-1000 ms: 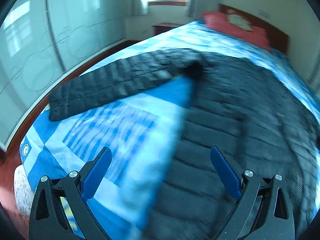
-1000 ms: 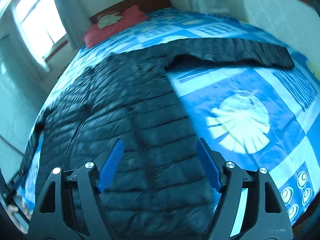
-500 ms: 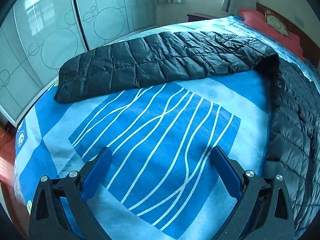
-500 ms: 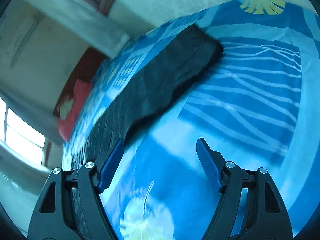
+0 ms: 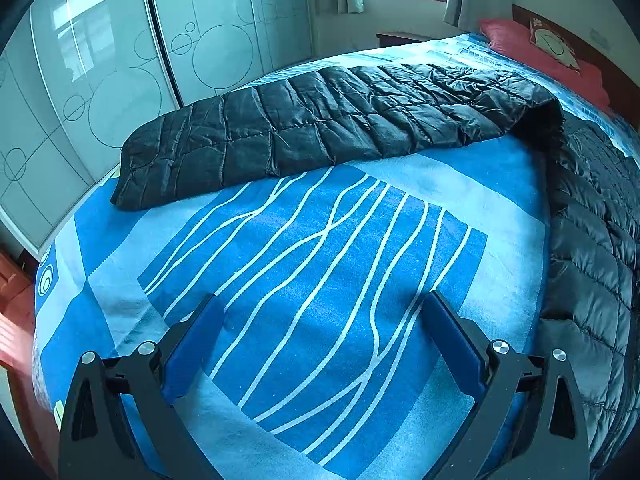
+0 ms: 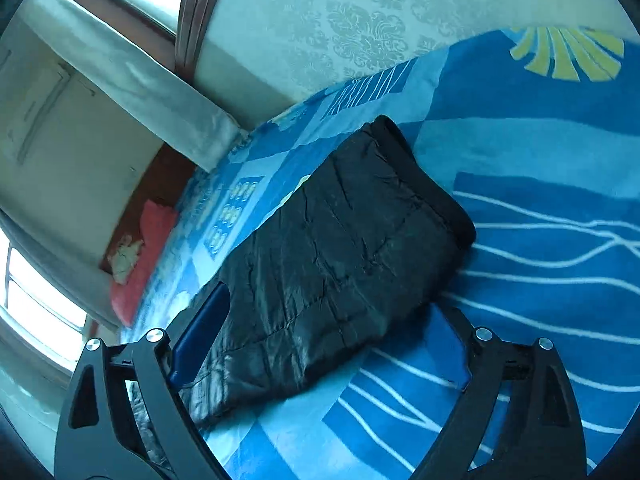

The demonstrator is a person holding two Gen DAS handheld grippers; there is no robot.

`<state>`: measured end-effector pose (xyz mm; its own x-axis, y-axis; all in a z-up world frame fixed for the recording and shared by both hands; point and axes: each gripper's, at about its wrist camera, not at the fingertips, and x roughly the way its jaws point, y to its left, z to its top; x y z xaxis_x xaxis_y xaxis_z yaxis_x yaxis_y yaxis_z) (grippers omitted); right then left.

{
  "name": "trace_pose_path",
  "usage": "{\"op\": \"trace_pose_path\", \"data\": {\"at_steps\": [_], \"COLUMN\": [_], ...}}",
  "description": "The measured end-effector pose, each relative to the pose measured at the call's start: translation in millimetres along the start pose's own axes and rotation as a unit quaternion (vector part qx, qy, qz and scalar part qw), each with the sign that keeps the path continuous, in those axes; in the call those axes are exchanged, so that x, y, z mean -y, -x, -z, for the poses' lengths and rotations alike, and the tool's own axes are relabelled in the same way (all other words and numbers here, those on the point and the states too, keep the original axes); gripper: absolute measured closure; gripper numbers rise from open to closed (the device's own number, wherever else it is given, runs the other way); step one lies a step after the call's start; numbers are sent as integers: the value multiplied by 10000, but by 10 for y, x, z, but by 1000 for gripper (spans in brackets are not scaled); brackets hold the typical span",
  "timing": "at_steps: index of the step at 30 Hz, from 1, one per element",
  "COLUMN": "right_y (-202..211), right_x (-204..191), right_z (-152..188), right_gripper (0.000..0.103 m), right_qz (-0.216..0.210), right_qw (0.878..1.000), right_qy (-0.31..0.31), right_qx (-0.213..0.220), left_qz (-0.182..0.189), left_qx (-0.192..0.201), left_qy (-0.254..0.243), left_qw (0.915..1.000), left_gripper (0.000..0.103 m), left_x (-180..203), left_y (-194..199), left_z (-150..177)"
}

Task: Fold large clothes

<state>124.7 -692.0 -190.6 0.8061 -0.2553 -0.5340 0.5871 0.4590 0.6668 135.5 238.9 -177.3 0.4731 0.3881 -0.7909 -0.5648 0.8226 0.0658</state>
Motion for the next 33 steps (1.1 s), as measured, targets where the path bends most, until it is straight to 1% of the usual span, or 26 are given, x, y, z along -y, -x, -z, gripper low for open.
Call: {"op": "trace_pose_path", "data": {"at_steps": [1,2,3,4,5,7,10,13,16,19,21,24,25,27,29,30,33], "right_y": [-24,-54,-90,-70,-76,-42,89,233,300,307,296,244,200,165,127,98,65], "right_x": [1,33,95,169,188,106,-189,-634,-1131,-1659,-2026,-2467,-2677,-2897,-3215,-3391,-3737], "right_z": [-12,-17,-27,-31,-46,-52,-3,112,311,630,925,1325,1535,1821,2169,2383,2845], "right_gripper": [31,56,67,84,89,94,97,97,97,97,97,97,97,97,97,97,97], "right_qz": [142,266,332,362,341,313,278,54,-244,-541,-731,-945,-1041,-1179,-1327,-1406,-1576], "right_qw": [9999,9996,9992,9988,9987,9990,9986,9961,9906,9821,9741,9630,9573,9504,9398,9324,9172], "right_qy": [-15,-85,-225,-308,-370,-265,162,689,1236,1766,2133,2524,2691,2855,3100,3261,3546], "right_qx": [46,59,46,71,99,204,409,545,525,369,174,-56,-191,-370,-560,-668,-898], "left_qz": [1,2,2,4,7,1,-23,-48,-42,-65,-69,-66,-63,-53,-43,-40,-6], "left_qx": [4,4,1,-1,2,11,32,47,47,60,67,76,80,92,110,116,131], "left_qy": [3,3,4,6,9,9,6,-6,0,-11,-8,-3,0,10,20,28,55], "left_qw": [10000,10000,10000,10000,10000,10000,10000,10000,10000,10000,10000,9999,9999,9999,9999,9999,9999], "left_gripper": [4,4,4,4,4,4,4,4,4,4,4,4,4,4,4,4,4], "left_x": [1,2,3,3,0,7,10,13,10,9,13,13,11,4,-5,-5,-16], "left_y": [-1,-5,-8,-10,-9,-9,2,5,7,13,9,8,7,6,6,12,7], "left_z": [-2,-2,-5,-7,-1,-3,8,9,15,23,22,22,22,23,27,41,47]}}
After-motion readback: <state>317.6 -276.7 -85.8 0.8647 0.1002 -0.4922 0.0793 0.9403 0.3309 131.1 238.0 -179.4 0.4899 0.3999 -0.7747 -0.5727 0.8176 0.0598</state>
